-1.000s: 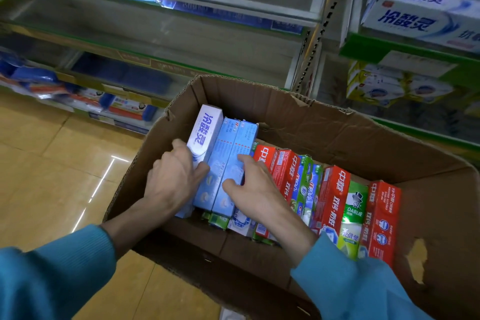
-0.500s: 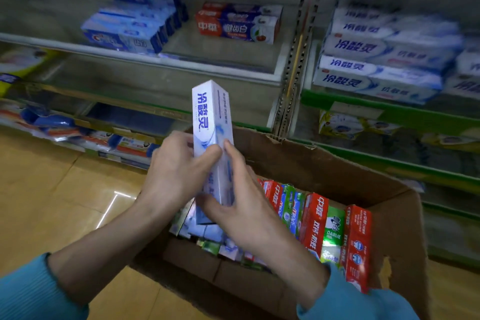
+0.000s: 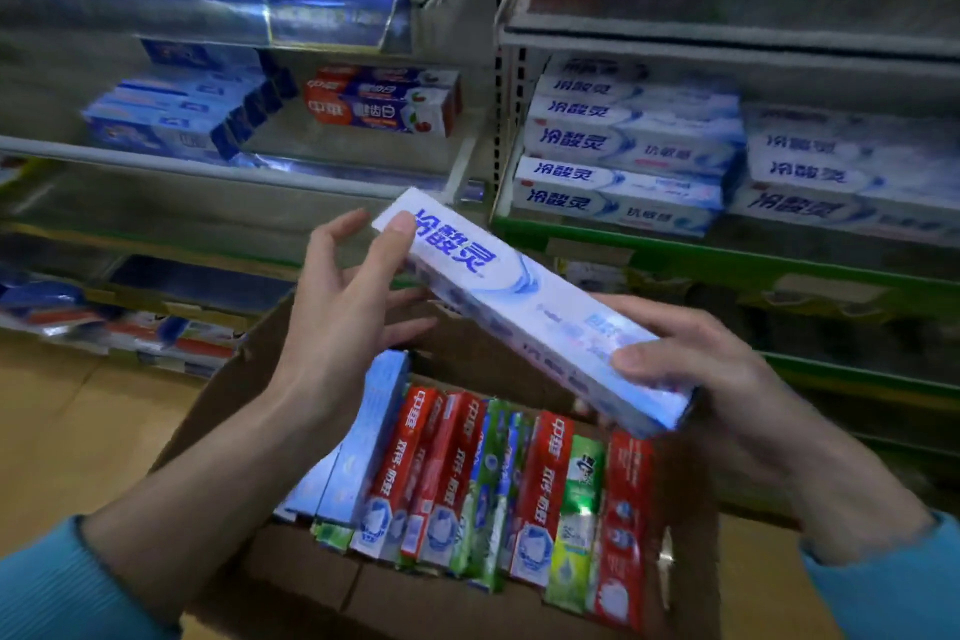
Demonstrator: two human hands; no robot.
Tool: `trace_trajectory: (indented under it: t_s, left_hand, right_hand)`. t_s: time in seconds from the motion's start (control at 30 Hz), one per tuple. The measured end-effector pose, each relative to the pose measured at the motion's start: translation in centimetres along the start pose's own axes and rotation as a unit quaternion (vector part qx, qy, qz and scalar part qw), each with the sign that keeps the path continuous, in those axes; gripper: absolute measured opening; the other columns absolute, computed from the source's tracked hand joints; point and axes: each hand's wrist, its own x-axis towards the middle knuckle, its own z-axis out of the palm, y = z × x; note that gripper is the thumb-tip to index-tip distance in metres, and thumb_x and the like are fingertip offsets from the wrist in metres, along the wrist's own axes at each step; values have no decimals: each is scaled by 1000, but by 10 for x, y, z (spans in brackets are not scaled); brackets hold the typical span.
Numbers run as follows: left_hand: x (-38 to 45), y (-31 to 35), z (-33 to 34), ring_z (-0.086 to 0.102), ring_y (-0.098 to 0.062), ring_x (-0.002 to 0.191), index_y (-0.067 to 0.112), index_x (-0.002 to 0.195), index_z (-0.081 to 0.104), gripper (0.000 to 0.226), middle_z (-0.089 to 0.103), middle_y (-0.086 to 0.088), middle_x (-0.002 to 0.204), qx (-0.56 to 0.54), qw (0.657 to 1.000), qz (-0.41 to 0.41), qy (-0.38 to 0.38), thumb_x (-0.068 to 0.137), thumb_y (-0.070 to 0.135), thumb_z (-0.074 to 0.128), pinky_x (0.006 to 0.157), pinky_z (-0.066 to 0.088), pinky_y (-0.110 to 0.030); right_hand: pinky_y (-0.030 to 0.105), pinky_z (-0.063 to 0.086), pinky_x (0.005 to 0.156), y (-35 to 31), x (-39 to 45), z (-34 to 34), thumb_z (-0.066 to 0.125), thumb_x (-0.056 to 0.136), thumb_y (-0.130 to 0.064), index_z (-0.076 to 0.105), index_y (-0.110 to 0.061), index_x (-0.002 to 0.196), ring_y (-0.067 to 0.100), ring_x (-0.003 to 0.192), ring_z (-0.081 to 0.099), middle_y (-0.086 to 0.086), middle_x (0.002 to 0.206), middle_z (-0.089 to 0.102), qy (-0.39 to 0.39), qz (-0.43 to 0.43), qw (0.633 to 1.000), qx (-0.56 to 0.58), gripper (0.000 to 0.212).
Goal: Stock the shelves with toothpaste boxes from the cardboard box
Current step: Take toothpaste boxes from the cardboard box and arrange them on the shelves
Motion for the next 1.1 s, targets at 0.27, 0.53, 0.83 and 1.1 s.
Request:
trace_trajectory:
  t_s: [0.27, 0.53, 0.83, 1.1]
  left_hand:
    - [-13, -12, 69, 67, -18, 86, 21, 110, 74, 23, 75, -12, 106, 14, 998, -20, -56, 95, 36, 64, 74, 47, -36]
    - [-33, -15, 148, 73, -32, 100, 11, 107, 75, 40, 77, -17, 104, 25, 994, -40, -96, 98, 46, 59, 100, 52, -57]
    - [-45, -34, 220, 74, -13, 93, 19, 119, 59, 49, 77, 0, 102, 89, 991, -8, -102, 89, 58, 63, 81, 59, -36]
    - [-50, -58, 259, 72, -11, 99, 18, 118, 58, 42, 74, -4, 110, 124, 979, 85, -137, 85, 43, 65, 76, 57, -24]
  right_hand:
    - [30, 50, 43, -6, -52, -64, 67, 77, -24, 78, -12, 94, 37, 66, 69, 25, 94, 73, 144, -14, 988, 46, 24]
    - [27, 50, 44, 4, -95, -128, 54, 87, -49, 64, -2, 118, 32, 65, 64, 30, 99, 70, 259, -39, 956, 131, 57]
    - [28, 51, 52, 15, -143, -182, 62, 91, -15, 53, 4, 126, 29, 69, 63, 24, 101, 70, 316, -86, 935, 136, 41]
    - [26, 46, 55, 32, -159, -223, 69, 81, -39, 64, -22, 119, 12, 70, 60, -2, 99, 75, 424, -69, 903, -31, 43]
